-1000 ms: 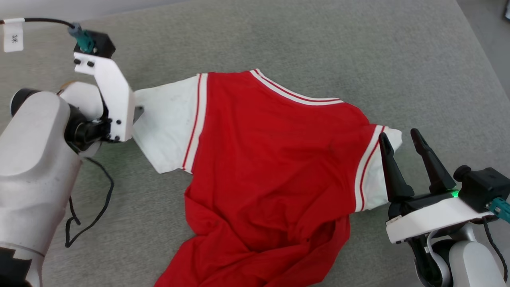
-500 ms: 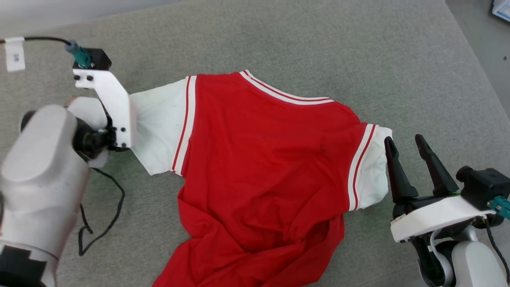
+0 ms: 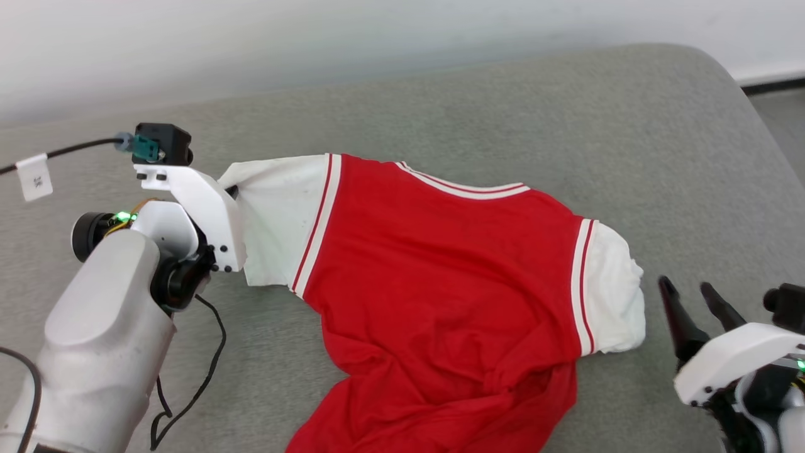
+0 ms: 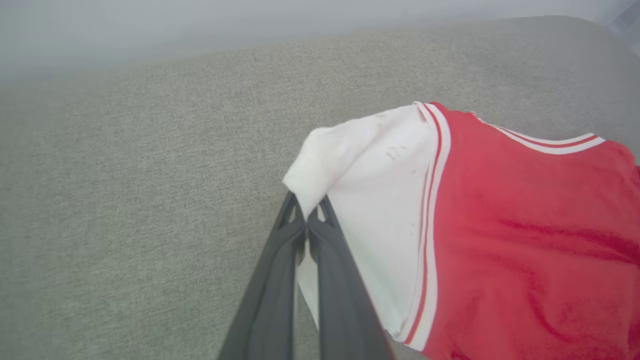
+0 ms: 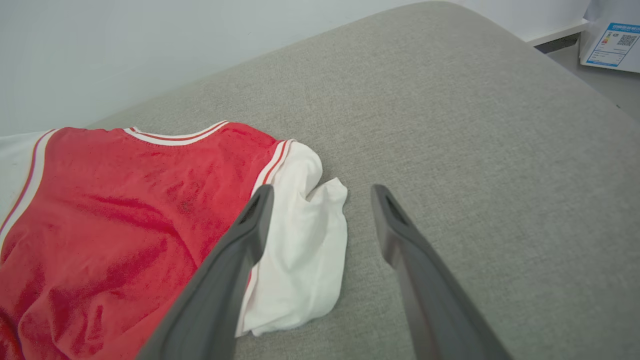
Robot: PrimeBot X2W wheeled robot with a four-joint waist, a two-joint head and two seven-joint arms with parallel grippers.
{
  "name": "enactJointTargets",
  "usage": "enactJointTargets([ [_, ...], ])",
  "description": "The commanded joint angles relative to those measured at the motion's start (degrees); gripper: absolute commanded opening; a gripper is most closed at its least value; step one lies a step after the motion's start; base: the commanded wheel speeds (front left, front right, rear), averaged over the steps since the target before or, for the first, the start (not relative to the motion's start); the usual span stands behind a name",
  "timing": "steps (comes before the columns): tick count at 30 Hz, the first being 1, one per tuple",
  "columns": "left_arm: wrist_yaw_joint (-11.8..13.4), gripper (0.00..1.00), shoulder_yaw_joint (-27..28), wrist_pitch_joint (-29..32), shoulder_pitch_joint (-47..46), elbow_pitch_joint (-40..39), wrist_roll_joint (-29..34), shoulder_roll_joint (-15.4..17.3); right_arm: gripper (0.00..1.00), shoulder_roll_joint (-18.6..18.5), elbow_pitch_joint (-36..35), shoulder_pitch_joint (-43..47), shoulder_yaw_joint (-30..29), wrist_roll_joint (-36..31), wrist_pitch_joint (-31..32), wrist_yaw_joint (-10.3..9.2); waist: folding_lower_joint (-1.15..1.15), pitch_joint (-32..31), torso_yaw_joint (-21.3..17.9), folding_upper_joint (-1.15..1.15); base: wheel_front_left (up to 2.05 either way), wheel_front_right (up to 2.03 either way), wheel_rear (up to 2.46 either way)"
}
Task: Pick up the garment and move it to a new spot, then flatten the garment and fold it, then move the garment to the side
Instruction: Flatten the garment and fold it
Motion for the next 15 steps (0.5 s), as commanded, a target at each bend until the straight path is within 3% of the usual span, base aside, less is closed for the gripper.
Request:
enactJointTargets([
  [1, 0.58, 0.00, 0.23, -1.09, 1.45, -1.49, 0.11, 0.36, 1.00, -0.95, 0.82, -0.09, -0.91, 0.69, 1.45, -0.01, 0.00, -2.00, 2.34, 0.00, 0.00, 0.00, 0.00],
  [8, 3.34, 0.00, 0.15, -3.00, 5.63, -13.91, 1.34, 1.93, 1.00, -6.03, 9.57, -6.46, -3.09, 3.05, 15.73, -0.01, 0.00, -0.74, 6.31, 0.00, 0.00, 0.00, 0.00],
  [15, 5.50, 0.00, 0.11, -1.97, 6.59, -23.63, 1.89, 2.82, 1.00, -7.46, 16.93, -14.80, -1.74, 2.45, 26.37, -0.01, 0.00, 2.71, 9.25, 0.00, 0.00, 0.00, 0.00],
])
